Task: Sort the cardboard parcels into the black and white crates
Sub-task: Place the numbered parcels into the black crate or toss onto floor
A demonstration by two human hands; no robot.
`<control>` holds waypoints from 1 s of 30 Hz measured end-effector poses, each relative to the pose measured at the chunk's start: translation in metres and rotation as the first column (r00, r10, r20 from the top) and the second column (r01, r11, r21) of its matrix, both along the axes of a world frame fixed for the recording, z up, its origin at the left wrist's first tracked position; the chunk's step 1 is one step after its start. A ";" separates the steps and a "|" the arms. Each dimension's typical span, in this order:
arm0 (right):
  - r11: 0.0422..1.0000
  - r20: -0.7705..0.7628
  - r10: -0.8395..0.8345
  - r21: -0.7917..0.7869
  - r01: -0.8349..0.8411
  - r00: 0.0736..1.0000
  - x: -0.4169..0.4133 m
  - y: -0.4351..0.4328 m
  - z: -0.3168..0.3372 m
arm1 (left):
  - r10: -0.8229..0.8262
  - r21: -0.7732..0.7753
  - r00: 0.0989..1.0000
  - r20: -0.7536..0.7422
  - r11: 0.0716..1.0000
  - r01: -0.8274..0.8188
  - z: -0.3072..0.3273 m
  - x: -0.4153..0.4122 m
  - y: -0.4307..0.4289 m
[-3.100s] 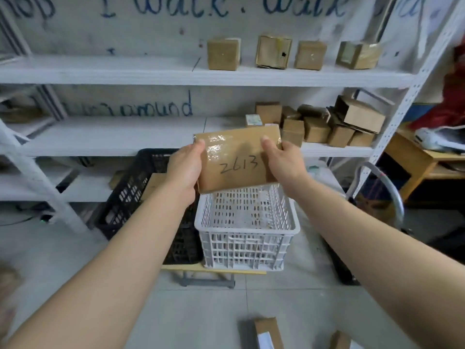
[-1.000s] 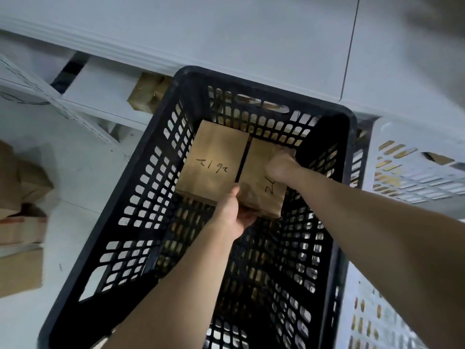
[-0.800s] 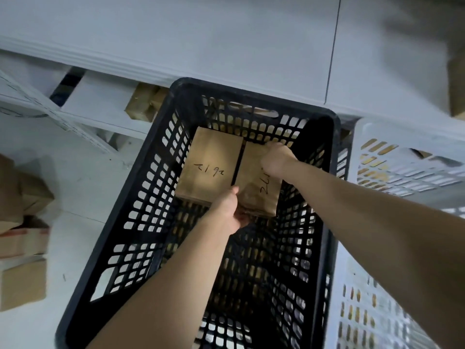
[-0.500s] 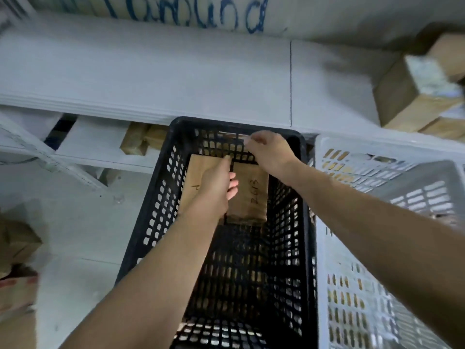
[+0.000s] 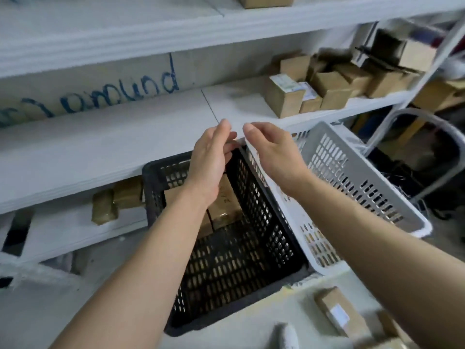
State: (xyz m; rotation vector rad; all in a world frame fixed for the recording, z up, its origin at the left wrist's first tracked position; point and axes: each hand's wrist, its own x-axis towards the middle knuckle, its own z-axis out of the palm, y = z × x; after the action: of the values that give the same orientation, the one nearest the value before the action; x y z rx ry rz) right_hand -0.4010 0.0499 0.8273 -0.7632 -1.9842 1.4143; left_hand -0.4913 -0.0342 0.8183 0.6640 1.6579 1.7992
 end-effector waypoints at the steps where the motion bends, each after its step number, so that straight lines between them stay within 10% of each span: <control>1: 0.999 -0.031 -0.044 -0.012 0.043 0.999 0.017 0.000 0.005 | -0.048 0.032 0.999 -0.013 0.998 0.049 0.006 0.012 0.006; 8: 0.920 -0.145 -0.391 -0.033 0.391 0.909 0.146 0.004 0.027 | -0.401 0.170 0.907 -0.127 0.892 0.418 0.035 0.118 0.046; 16: 0.612 -0.138 -0.781 0.021 0.790 0.609 0.330 -0.015 0.034 | -0.735 0.182 0.668 -0.114 0.646 0.742 0.044 0.284 0.077; 30: 0.362 -0.149 -0.925 -0.072 0.930 0.348 0.581 -0.092 0.011 | -0.899 0.114 0.424 -0.110 0.413 0.904 0.024 0.529 0.046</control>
State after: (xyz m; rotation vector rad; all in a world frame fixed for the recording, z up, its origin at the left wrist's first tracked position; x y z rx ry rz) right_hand 0.1805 -0.0419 0.8386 -1.4077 -1.0003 0.6616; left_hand 0.0374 0.0119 0.8422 1.3500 0.7984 1.0583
